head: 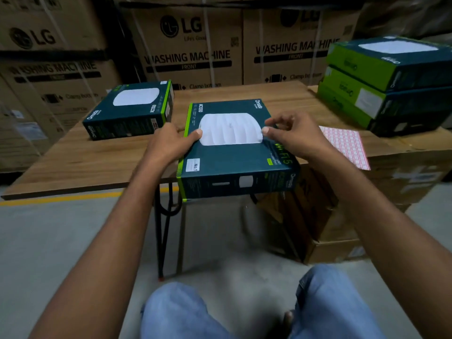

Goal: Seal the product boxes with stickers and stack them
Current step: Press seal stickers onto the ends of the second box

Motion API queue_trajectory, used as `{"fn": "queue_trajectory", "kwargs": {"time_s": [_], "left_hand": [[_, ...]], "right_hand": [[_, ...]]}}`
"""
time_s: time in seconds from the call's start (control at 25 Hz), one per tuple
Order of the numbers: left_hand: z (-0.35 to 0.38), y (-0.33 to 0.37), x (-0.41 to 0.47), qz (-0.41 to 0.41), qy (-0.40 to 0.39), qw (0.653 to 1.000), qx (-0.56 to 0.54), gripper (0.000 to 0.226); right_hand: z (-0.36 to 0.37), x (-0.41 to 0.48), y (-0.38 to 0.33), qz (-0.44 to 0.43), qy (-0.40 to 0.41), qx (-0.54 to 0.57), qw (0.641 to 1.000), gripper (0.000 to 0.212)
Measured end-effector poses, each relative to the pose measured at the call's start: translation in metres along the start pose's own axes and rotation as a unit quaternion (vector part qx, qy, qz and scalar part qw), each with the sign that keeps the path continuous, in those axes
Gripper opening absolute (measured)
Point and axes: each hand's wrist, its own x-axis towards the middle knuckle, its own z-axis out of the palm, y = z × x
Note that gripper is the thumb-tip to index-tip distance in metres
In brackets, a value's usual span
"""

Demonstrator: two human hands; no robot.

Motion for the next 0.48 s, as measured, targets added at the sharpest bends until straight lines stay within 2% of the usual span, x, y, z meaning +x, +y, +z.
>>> {"fn": "queue_trajectory", "kwargs": {"time_s": [0.12,0.24,0.28,0.36,0.4,0.48], "left_hand": [[-0.003,-0.010,-0.040,0.061,-0.014,0.994,-0.092,0.066],[-0.014,-0.016,-0.077,0.155,-0.066,0.978,-0.123,0.073],[-0.018,-0.018,-0.086,0.185,-0.103,0.971,-0.108,0.079],[-0.017,-0.024,-0.098,0.263,-0.130,0.956,0.010,0.098],[-0.013,-0.028,-0.100,0.304,-0.111,0.943,0.077,0.106],[-0.003,-0.035,-0.100,0.363,-0.052,0.920,0.140,0.103]], "right_hand": [[0.002,-0.052,-0.001,-0.120,0.046,-0.068,0.989,0.029],[0.007,-0.091,0.003,-0.276,-0.002,-0.182,0.944,0.053],[0.010,-0.097,0.007,-0.311,-0.025,-0.240,0.919,0.063],[0.016,-0.102,0.013,-0.347,-0.035,-0.321,0.881,0.078],[0.017,-0.101,0.015,-0.351,-0.023,-0.334,0.875,0.081],[0.018,-0.097,0.016,-0.357,-0.002,-0.343,0.869,0.079]]}}
